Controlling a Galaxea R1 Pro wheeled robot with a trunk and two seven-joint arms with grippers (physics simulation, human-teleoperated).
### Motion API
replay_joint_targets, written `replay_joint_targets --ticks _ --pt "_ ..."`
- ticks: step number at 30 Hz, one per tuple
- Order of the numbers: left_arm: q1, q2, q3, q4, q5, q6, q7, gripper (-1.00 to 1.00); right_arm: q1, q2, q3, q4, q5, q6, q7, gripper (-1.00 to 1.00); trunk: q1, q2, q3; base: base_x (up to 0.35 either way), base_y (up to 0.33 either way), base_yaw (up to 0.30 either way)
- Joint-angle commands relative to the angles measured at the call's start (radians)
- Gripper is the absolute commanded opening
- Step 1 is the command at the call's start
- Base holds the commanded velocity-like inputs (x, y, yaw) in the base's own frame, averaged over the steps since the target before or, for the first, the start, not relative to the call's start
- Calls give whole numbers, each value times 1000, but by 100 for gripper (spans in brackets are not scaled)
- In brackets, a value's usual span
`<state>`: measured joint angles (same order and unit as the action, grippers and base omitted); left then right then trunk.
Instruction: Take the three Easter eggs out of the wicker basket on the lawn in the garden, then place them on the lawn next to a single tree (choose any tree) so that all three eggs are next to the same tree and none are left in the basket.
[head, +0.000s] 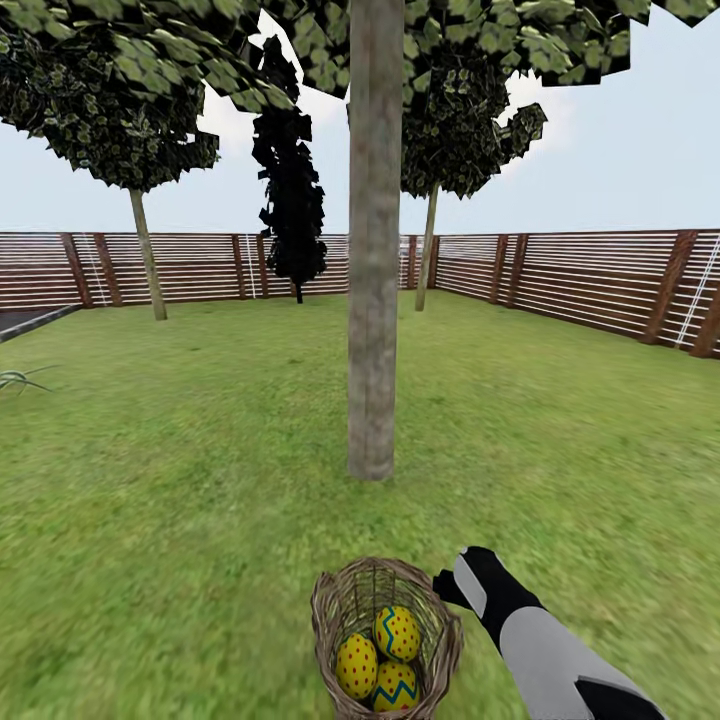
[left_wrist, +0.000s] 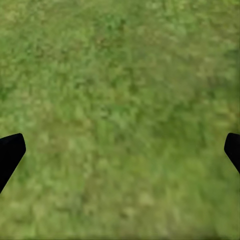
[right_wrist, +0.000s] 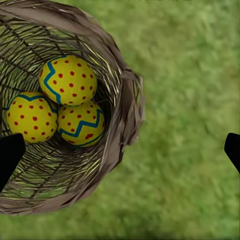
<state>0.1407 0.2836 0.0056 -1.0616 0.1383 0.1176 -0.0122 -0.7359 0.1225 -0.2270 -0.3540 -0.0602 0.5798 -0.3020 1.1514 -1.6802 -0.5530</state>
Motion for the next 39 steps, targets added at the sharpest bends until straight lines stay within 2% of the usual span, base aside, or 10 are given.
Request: replay_joint_targets --ticks 1,11,39 --pt "0 0 1 -3 10 7 -1 100 -2 1 -2 -2 -7 3 -6 100 4 -8 -4 0 0 0" --pt "0 0 1 -5 10 7 -1 100 -34 0 -2 -2 -13 3 -6 100 42 -78 -35 0 0 0" --pt "0 1 1 -6 10 8 -1 100 -63 -3 -5 -1 -13 5 -6 100 150 -274 -123 0 0 0"
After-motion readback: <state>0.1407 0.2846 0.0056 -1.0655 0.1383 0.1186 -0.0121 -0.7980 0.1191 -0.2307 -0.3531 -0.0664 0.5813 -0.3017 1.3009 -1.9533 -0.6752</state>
